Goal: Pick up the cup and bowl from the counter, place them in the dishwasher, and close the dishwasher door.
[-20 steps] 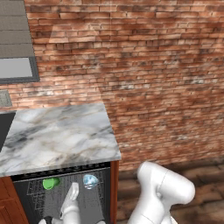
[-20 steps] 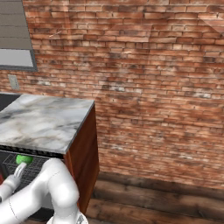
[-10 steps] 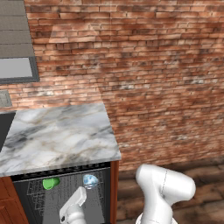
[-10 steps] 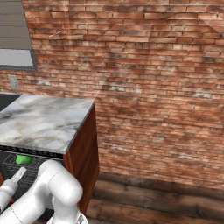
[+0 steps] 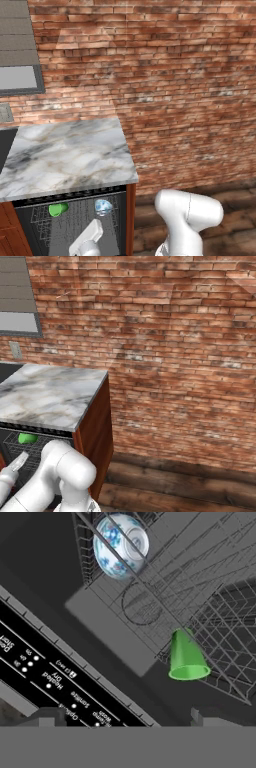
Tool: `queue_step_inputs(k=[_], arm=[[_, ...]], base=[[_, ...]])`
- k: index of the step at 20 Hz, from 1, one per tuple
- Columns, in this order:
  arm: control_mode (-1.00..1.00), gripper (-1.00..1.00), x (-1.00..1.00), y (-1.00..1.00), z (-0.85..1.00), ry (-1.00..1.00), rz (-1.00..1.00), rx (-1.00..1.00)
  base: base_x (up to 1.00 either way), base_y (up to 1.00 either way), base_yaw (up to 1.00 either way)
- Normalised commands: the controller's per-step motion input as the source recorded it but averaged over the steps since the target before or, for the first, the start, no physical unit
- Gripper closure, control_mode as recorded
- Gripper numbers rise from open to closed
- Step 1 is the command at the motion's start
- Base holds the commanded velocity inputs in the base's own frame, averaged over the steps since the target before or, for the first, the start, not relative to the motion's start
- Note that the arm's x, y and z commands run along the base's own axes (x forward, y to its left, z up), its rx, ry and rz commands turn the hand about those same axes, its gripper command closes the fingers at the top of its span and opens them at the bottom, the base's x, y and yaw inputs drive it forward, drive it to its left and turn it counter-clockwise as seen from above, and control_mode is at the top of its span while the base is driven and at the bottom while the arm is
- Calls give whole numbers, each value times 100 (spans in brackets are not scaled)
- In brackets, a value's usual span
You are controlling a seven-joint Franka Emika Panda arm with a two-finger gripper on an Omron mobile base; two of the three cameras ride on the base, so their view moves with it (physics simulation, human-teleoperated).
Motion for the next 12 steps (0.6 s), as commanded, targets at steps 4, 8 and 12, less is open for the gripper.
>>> queue_step_inputs(k=[4,8,12], arm=[[-100,-100,-29,35,6,1,-3,0],[-100,-100,-19,40,10,4,-4,0],[-100,-100,-24,39,4,5,-5,0]], base=[[0,0,0],[0,0,0],[0,0,0]])
